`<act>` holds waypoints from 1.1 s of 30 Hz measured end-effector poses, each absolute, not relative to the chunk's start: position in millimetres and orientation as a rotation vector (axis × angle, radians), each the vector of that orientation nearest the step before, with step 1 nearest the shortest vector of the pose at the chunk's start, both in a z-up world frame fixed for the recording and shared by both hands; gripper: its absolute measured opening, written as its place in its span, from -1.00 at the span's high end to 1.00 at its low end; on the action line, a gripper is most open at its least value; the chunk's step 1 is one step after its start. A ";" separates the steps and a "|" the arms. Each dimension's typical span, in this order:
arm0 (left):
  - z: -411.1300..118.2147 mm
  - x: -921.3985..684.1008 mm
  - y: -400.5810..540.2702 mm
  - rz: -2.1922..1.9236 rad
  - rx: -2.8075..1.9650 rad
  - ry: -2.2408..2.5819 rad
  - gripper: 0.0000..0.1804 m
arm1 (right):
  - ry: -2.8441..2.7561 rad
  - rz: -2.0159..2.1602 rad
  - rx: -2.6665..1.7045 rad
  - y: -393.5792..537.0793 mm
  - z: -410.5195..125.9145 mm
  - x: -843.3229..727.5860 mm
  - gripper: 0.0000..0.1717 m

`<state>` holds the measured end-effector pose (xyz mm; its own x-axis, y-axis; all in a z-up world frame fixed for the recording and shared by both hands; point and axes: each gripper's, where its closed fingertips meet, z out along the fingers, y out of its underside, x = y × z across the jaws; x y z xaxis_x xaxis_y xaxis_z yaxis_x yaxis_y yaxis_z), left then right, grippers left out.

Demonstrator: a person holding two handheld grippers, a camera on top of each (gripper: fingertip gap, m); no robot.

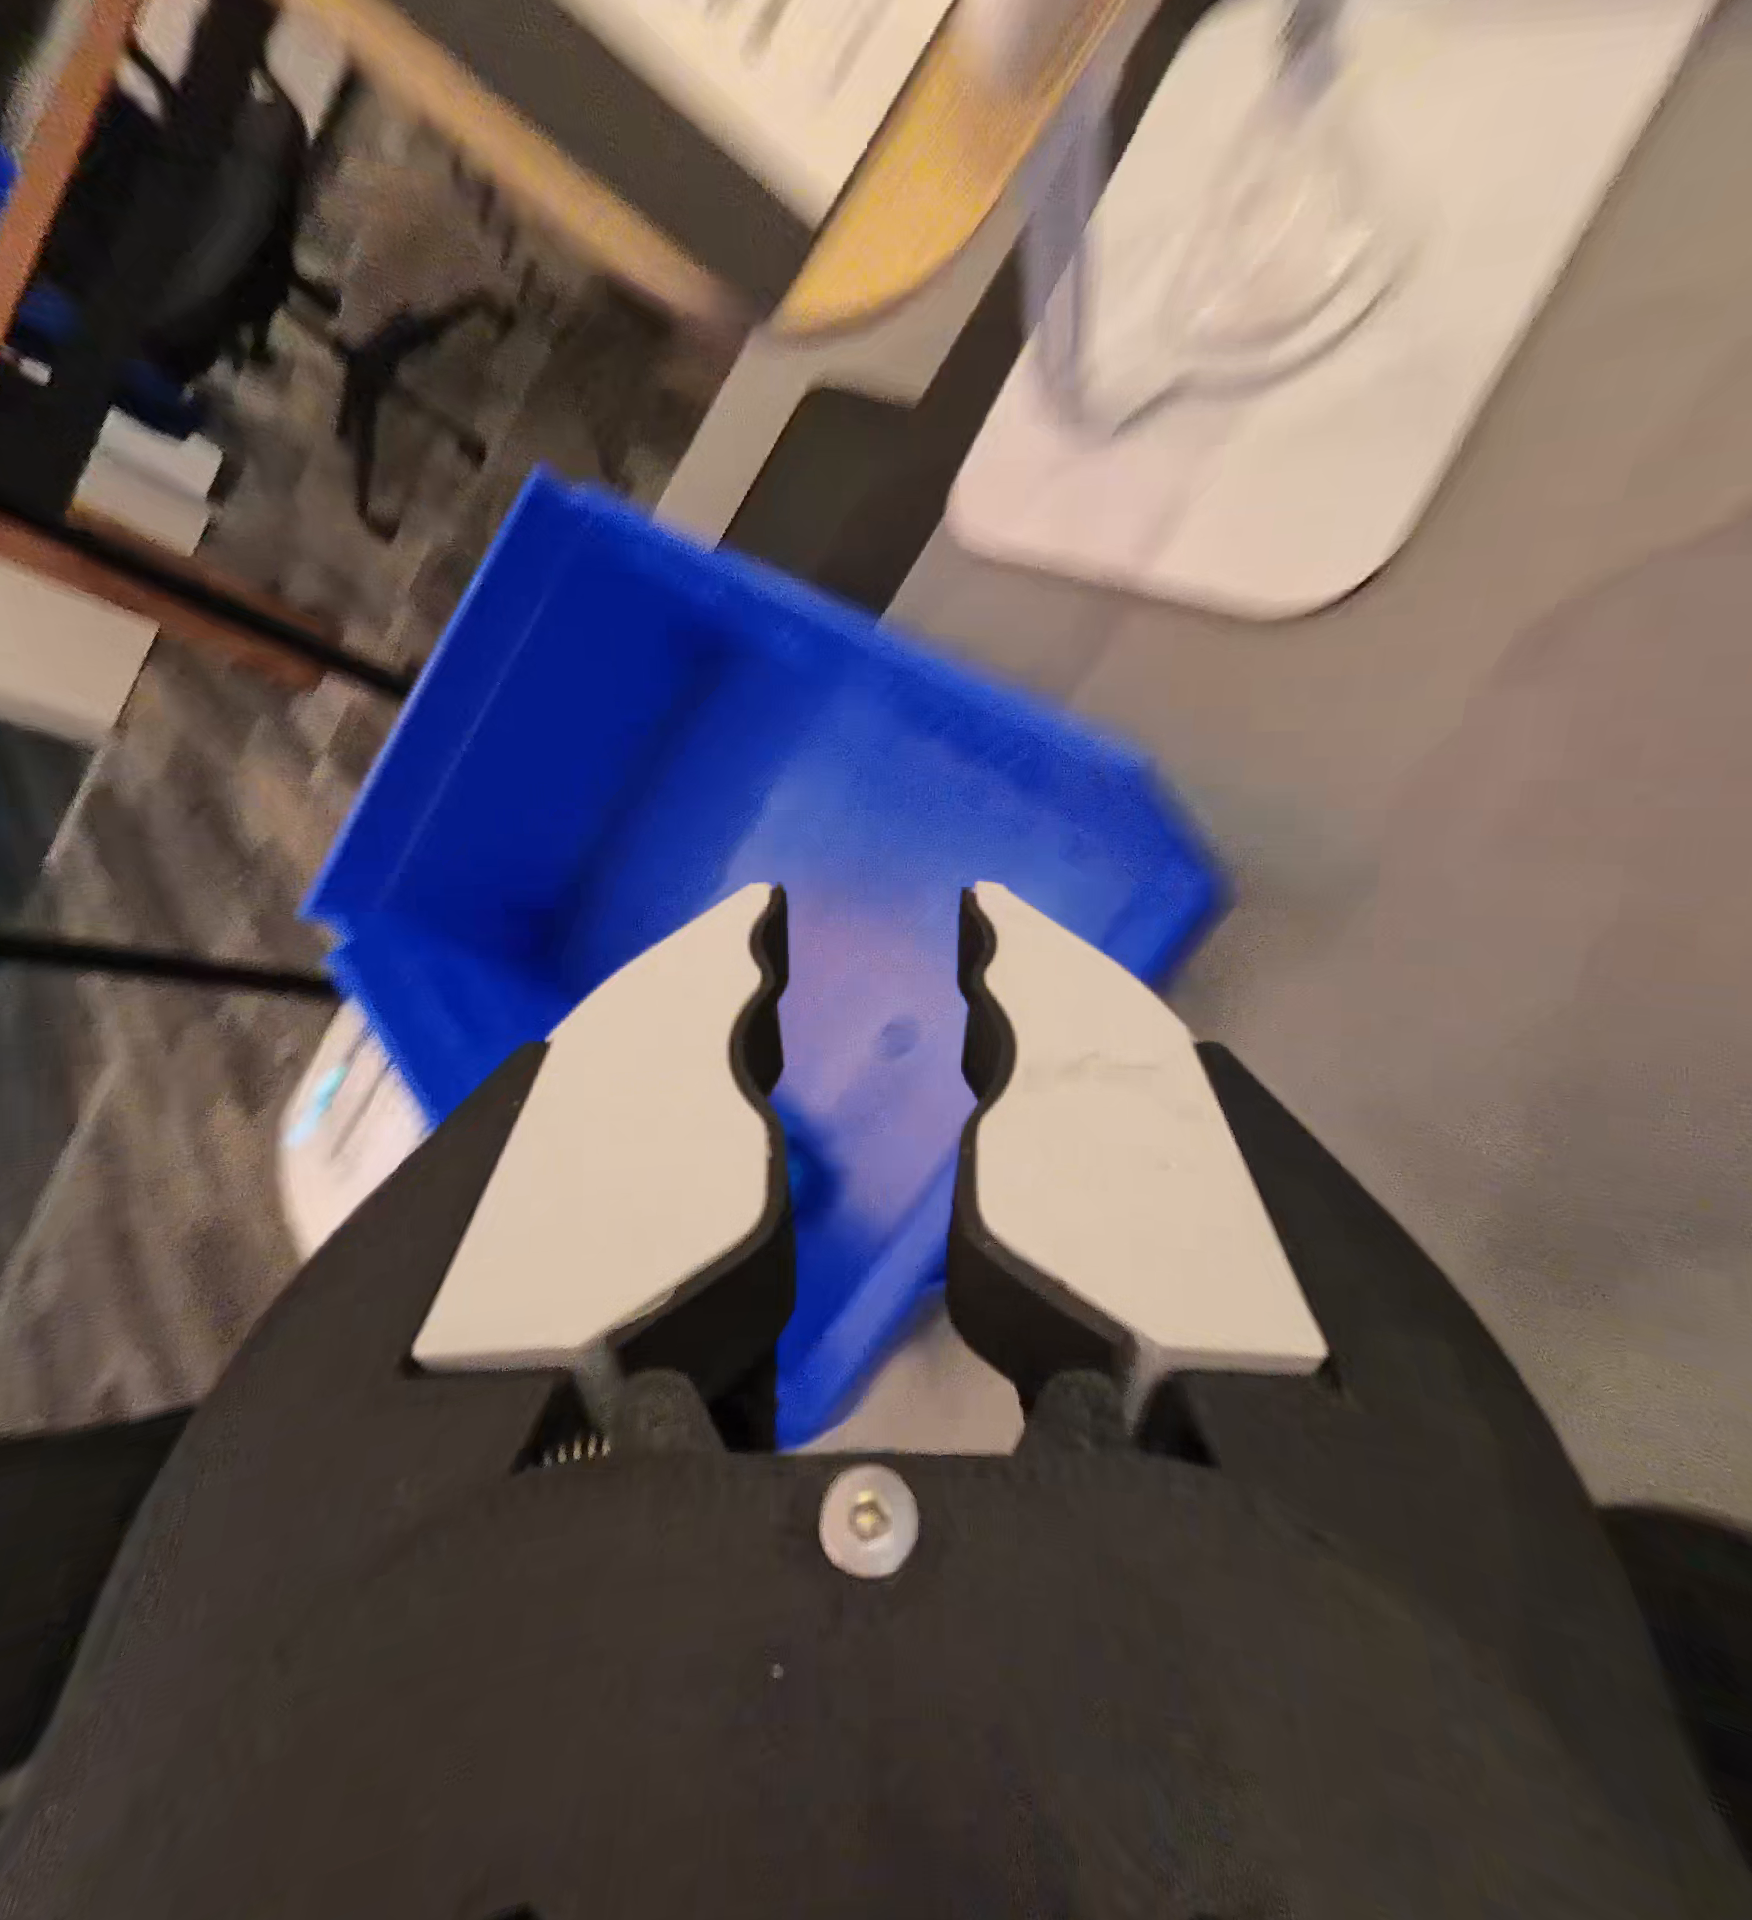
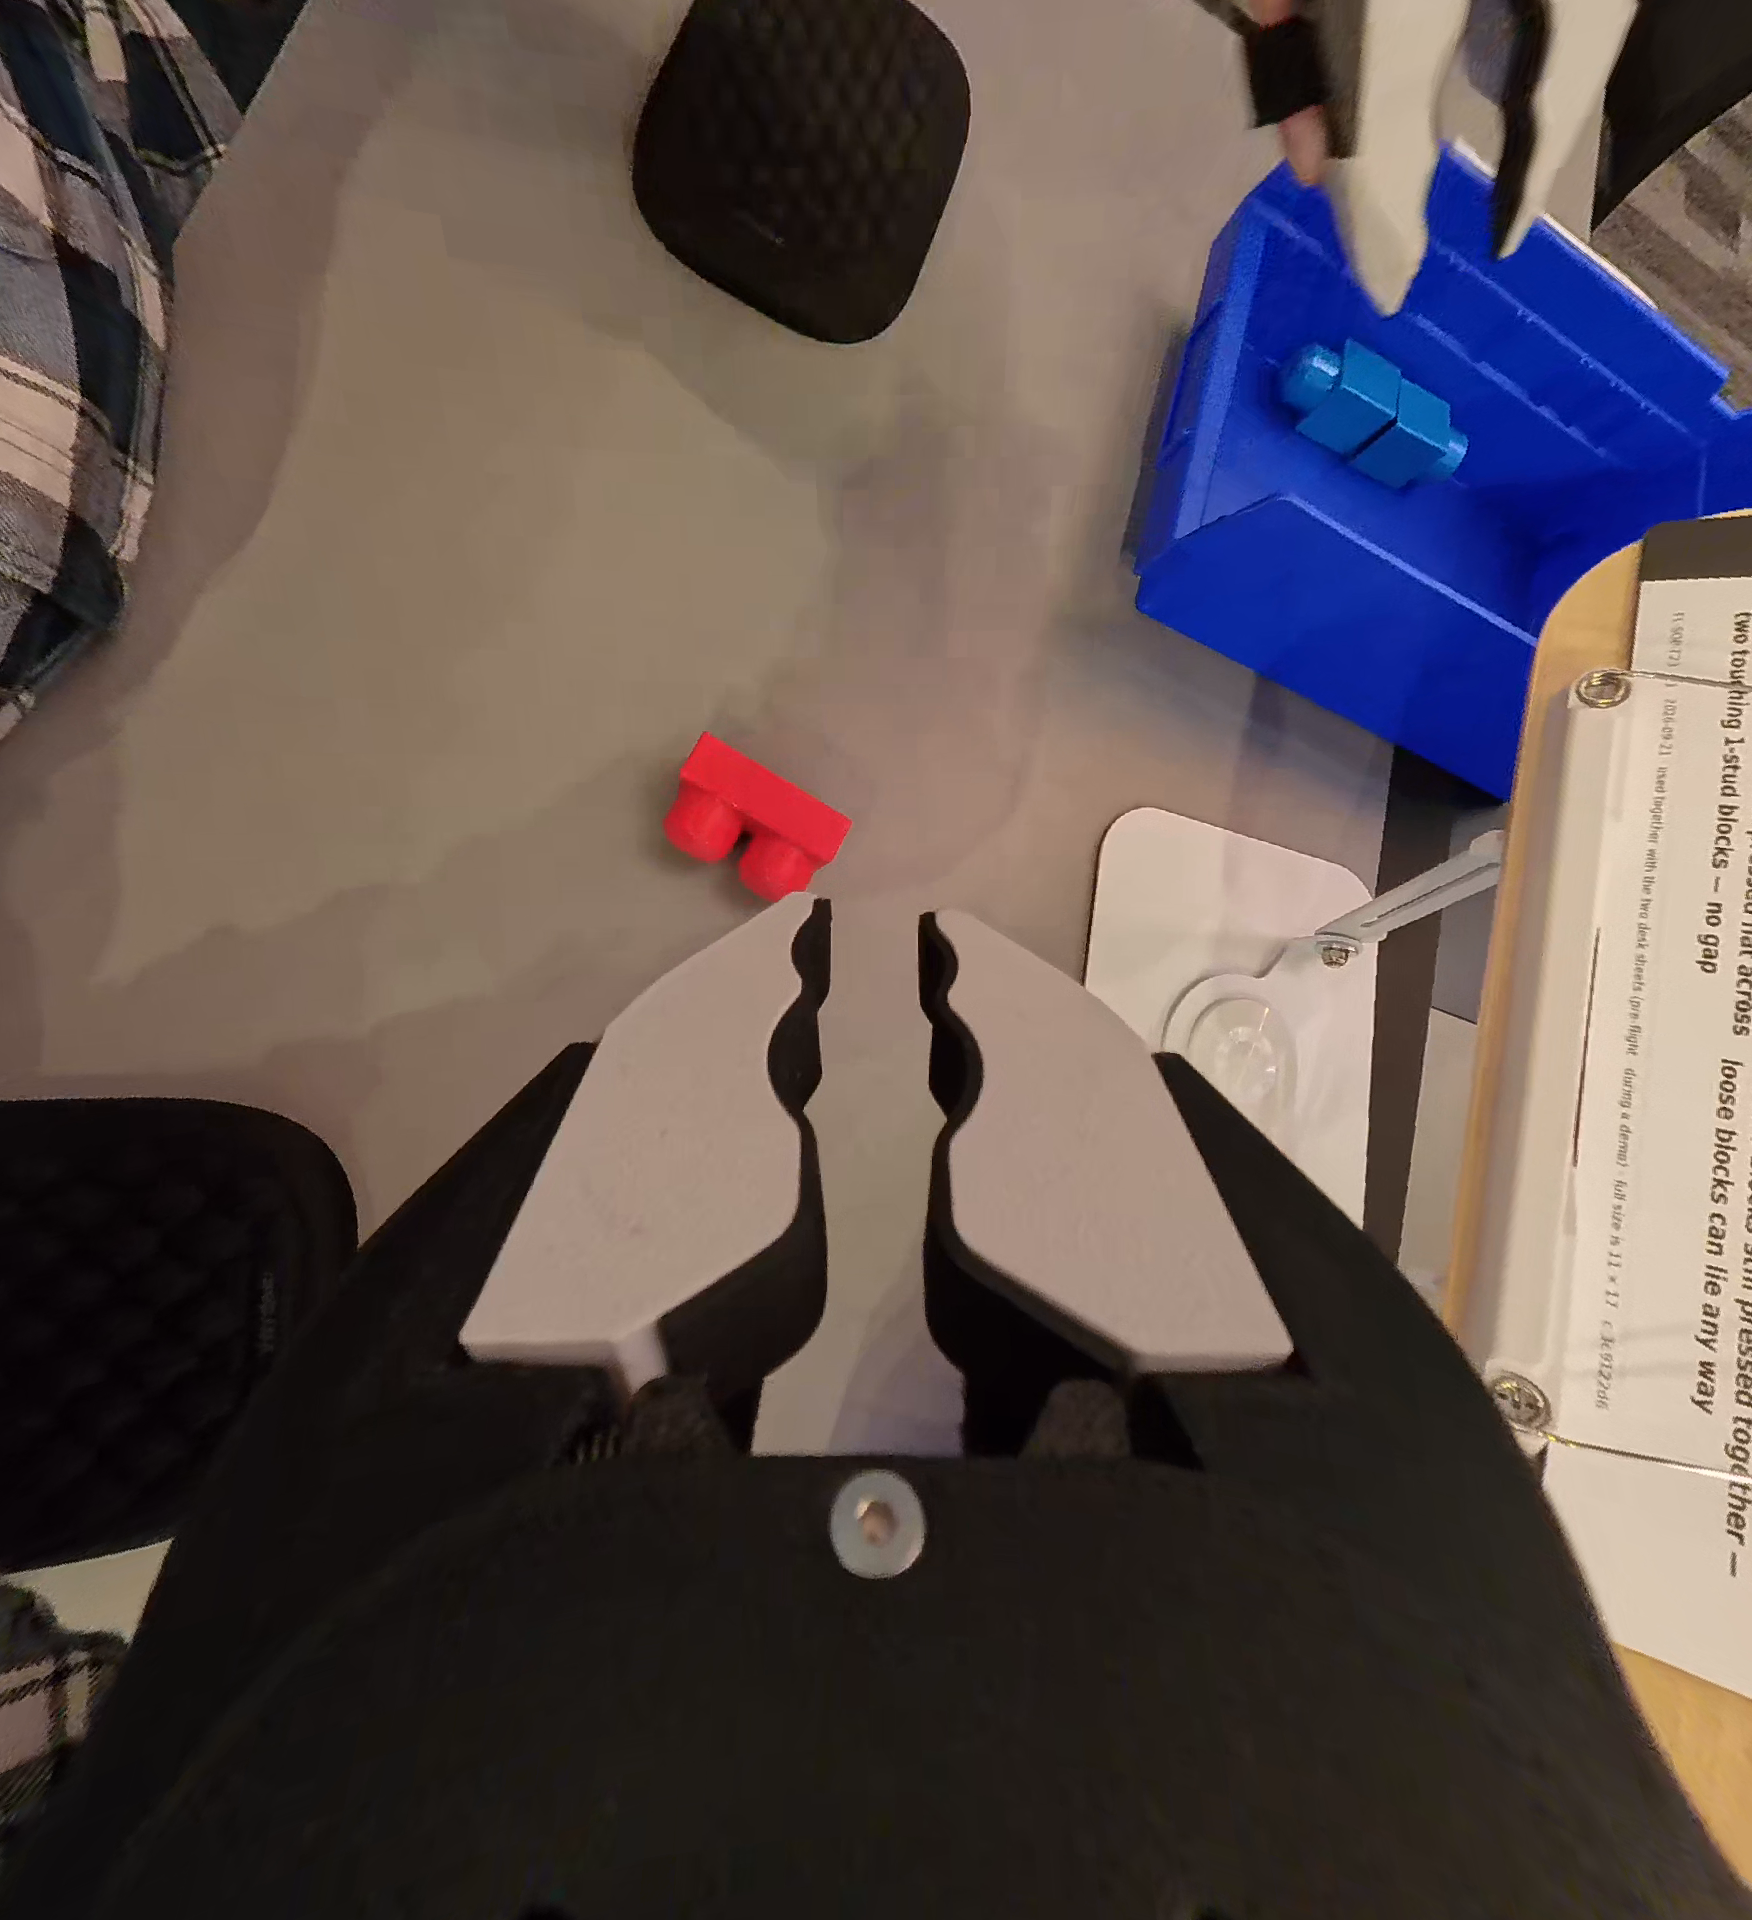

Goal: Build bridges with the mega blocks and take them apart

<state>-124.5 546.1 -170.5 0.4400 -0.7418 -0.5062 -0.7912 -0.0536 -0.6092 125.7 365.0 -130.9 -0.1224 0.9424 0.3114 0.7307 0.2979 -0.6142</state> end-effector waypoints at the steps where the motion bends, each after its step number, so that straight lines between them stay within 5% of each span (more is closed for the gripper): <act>1: -177.2 -141.6 564.0 0.149 -1.847 1.358 0.66 | -1.915 0.410 -1.492 364.8 -132.2 124.7 0.81; 7: -231.5 -197.8 641.0 0.382 -2.127 1.623 0.42 | -1.934 0.420 -1.493 363.4 -137.4 121.4 0.81; 21: -298.2 -227.5 689.8 0.726 -2.346 1.949 0.32 | -1.949 0.431 -1.504 366.4 -145.1 121.4 0.83; 24: -296.8 -226.0 696.6 0.770 -2.325 1.954 0.41 | -1.948 0.426 -1.506 366.4 -144.9 122.2 0.83; 27: -294.3 -204.5 695.2 0.588 -2.299 1.930 0.98 | -1.946 0.425 -1.501 365.8 -143.6 122.5 0.83; 30: -303.3 -192.7 683.6 0.552 -2.252 1.987 1.00 | -1.947 0.428 -1.501 365.5 -143.6 123.1 0.83; 33: -282.5 -181.6 686.3 0.529 -2.235 1.828 0.81 | -1.940 0.429 -1.504 366.5 -143.0 124.5 0.84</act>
